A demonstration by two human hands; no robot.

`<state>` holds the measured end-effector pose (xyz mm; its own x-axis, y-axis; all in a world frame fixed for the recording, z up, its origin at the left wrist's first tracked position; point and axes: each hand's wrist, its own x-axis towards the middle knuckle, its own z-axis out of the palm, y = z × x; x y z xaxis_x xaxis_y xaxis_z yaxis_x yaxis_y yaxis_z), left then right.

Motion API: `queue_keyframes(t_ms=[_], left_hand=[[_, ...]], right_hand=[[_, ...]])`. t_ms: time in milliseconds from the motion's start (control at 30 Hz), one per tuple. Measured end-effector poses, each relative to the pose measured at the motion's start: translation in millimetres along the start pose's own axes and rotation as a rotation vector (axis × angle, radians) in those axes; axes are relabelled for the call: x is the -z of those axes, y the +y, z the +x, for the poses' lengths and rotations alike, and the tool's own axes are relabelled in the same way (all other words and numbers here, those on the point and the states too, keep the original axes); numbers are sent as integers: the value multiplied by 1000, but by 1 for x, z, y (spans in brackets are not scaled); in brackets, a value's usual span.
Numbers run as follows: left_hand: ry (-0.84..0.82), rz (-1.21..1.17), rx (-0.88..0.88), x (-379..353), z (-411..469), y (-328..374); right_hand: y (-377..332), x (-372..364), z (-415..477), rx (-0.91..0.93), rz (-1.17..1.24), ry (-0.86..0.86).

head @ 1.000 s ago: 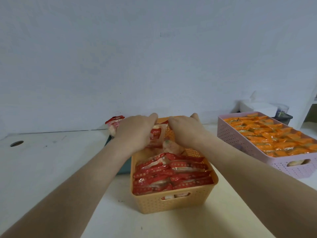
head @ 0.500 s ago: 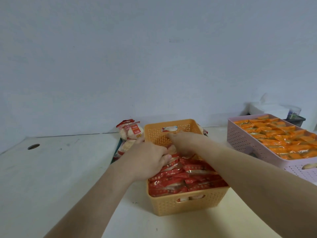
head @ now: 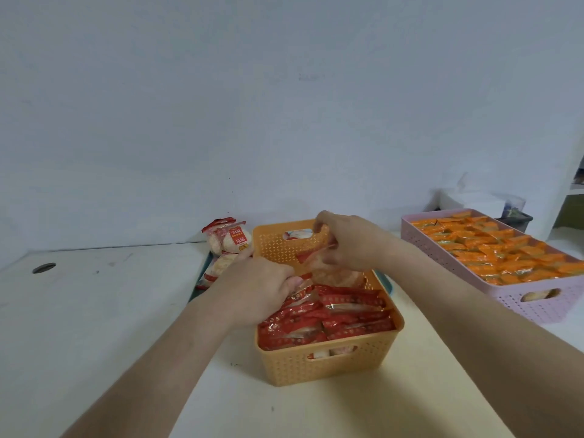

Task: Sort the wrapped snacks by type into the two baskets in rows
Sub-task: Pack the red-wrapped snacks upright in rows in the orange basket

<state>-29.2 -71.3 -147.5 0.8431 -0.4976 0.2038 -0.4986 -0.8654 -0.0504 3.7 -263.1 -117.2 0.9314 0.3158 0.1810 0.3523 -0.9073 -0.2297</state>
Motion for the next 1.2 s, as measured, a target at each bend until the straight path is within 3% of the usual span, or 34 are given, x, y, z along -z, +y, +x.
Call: queue_keyframes(t_ms=[167, 300, 467, 533, 700, 900, 1033, 1200], left_hand=[[30, -88, -39, 9, -5, 6], [-53, -101, -72, 11, -4, 9], [-169, -100, -82, 8, 0, 18], [-208, -100, -101, 3, -2, 21], [-151, -108, -132, -1, -2, 14], [-80, -131, -96, -3, 1, 8], [-131, 13, -96, 1, 4, 20], [-195, -53, -93, 2, -7, 16]], right_hand=[[11, 2, -30, 21, 59, 15], [2, -8, -59, 9, -50, -59], [-9, -21, -79, 84, -63, 31], [-9, -22, -78, 103, -46, -15], [-3, -21, -70, 133, -54, -82], [-1, -24, -66, 134, -112, -12], [-3, -27, -68, 211, -238, -12], [-3, -25, -76, 259, -181, -82]])
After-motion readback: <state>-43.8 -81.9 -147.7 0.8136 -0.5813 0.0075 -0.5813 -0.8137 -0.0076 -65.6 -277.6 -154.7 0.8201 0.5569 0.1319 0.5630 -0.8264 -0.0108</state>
